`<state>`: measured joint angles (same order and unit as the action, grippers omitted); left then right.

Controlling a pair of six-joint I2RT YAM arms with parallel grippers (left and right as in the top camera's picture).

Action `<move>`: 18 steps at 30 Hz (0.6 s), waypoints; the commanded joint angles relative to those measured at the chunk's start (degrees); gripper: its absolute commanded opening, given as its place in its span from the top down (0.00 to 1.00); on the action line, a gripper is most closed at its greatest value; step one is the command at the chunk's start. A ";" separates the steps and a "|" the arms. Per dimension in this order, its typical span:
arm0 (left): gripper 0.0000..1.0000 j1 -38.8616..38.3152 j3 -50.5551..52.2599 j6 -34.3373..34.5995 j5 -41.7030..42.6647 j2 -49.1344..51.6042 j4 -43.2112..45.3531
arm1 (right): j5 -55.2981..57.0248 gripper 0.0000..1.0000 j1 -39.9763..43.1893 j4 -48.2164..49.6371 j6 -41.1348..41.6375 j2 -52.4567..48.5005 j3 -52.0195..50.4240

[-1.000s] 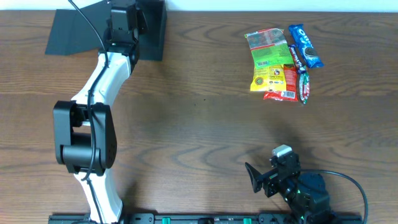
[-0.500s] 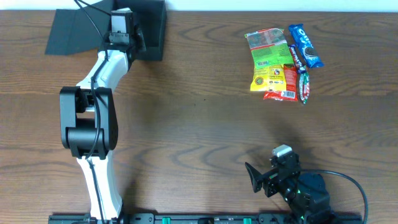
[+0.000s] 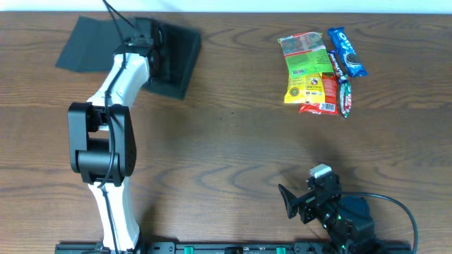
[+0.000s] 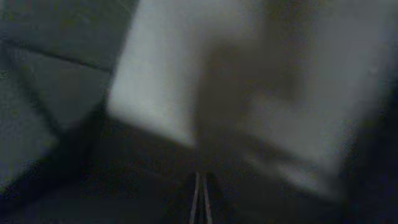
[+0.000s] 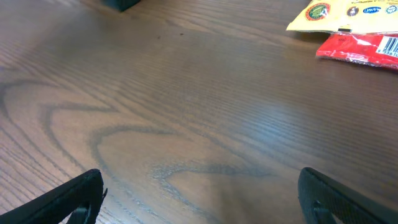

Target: Pack container

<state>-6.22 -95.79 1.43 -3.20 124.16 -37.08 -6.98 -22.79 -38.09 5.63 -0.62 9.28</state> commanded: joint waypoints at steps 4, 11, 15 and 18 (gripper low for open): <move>0.94 -3.28 0.68 -0.79 -0.20 -2.19 -12.09 | 0.57 0.01 -0.55 -0.07 -0.55 0.31 -0.17; 0.94 -5.42 -0.70 -0.50 -0.17 -5.90 -10.38 | 0.57 0.01 -0.55 -0.07 -0.55 0.31 -0.17; 0.84 -5.97 -1.51 5.42 0.50 -10.64 -1.36 | 0.57 0.01 -0.55 -0.04 -0.55 0.31 -0.17; 0.05 -5.97 -1.51 11.02 8.76 -12.37 7.65 | 0.57 0.01 -0.55 -0.04 -0.55 0.31 -0.17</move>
<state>-12.12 -96.31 7.14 -0.64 113.27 -31.48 -6.98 -22.79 -38.11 5.63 -0.62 9.28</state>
